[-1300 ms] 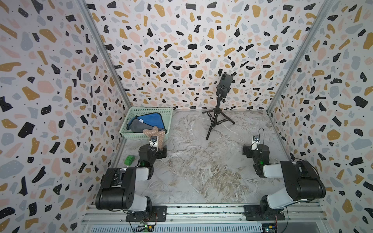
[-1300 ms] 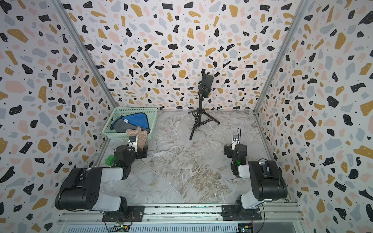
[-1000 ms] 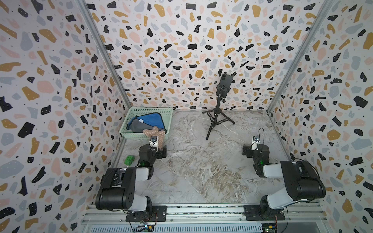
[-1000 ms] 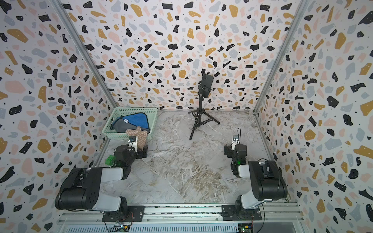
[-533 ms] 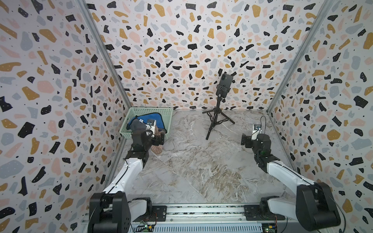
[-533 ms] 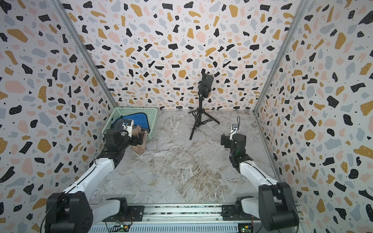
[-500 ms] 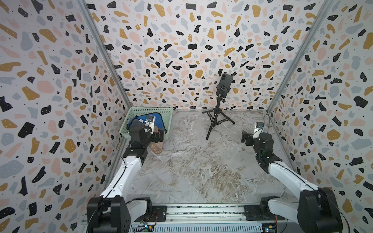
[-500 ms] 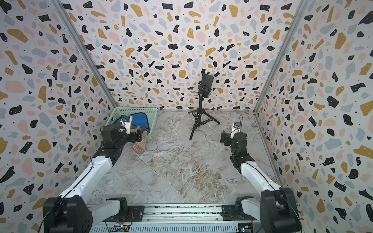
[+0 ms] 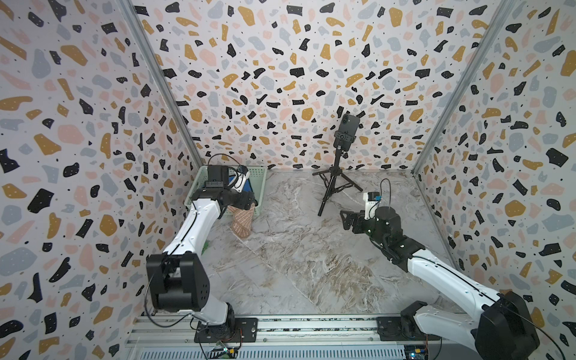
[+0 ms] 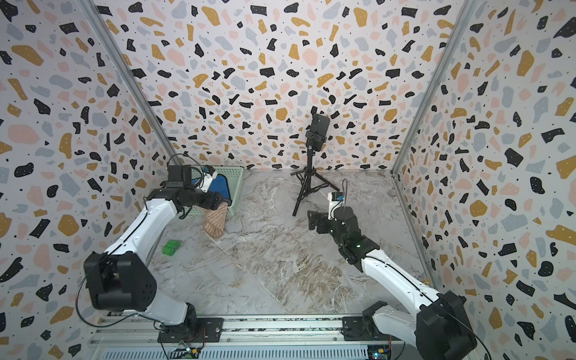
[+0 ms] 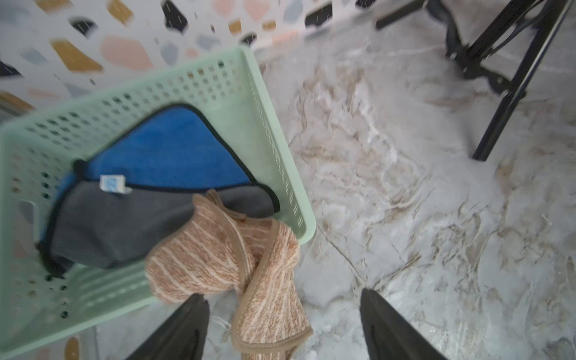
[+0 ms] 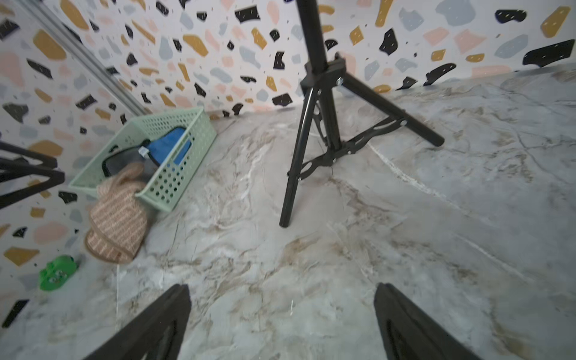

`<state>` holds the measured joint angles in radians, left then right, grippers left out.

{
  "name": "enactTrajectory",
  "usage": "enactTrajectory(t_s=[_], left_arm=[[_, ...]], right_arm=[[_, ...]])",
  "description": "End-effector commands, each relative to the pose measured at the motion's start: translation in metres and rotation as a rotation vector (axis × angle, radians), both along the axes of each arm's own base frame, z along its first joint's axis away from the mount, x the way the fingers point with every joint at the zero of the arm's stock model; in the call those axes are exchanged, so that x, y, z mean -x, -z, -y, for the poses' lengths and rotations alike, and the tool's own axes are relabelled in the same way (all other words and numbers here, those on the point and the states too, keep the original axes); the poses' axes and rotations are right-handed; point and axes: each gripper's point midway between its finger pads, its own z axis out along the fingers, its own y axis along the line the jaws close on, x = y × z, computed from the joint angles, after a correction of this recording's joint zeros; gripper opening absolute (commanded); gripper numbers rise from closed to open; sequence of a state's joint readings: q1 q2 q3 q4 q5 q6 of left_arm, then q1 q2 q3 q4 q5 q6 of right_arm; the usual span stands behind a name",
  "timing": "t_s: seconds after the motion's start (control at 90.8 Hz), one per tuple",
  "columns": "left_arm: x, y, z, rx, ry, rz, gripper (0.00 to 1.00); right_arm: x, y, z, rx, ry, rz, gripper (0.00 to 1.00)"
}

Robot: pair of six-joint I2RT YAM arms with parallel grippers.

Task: Fold the square dishcloth
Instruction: Pick up the cleaning item from the bin.

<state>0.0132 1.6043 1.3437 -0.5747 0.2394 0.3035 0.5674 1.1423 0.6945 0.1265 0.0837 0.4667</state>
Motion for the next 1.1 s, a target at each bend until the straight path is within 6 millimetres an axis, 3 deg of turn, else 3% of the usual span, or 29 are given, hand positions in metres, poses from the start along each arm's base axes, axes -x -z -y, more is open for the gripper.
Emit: enactTrajectory(t_s=[0.0, 0.154, 0.33, 0.462, 0.595, 0.76, 1.002, 1.09], left_arm=[[-0.006, 0.012, -0.004, -0.003, -0.007, -0.078, 0.74], [-0.02, 0.037, -0.005, -0.001, -0.024, -0.156, 0.67], [-0.03, 0.046, -0.008, -0.011, -0.031, -0.152, 0.65], [-0.035, 0.057, -0.014, -0.046, -0.045, -0.164, 0.63], [-0.029, 0.065, -0.014, -0.055, -0.031, -0.197, 0.43], [-0.024, 0.047, -0.014, -0.058, -0.029, -0.162, 0.01], [-0.007, 0.007, -0.01, -0.04, -0.019, -0.109, 0.0], [0.004, -0.017, -0.002, -0.005, 0.004, -0.073, 0.0]], right_arm=[[0.012, 0.032, 0.001, 0.204, 0.037, -0.065, 0.96], [0.031, 0.051, -0.042, 0.268, -0.072, -0.068, 0.93], [0.048, 0.057, -0.081, 0.284, -0.187, -0.047, 0.91], [0.058, 0.059, -0.092, 0.291, -0.23, -0.042, 0.88], [0.059, 0.055, -0.09, 0.289, -0.228, -0.027, 0.83], [0.062, 0.053, -0.091, 0.271, -0.234, -0.02, 0.8], [0.064, 0.049, -0.088, 0.275, -0.228, -0.004, 0.76], [0.064, 0.046, -0.086, 0.271, -0.225, 0.011, 0.75]])
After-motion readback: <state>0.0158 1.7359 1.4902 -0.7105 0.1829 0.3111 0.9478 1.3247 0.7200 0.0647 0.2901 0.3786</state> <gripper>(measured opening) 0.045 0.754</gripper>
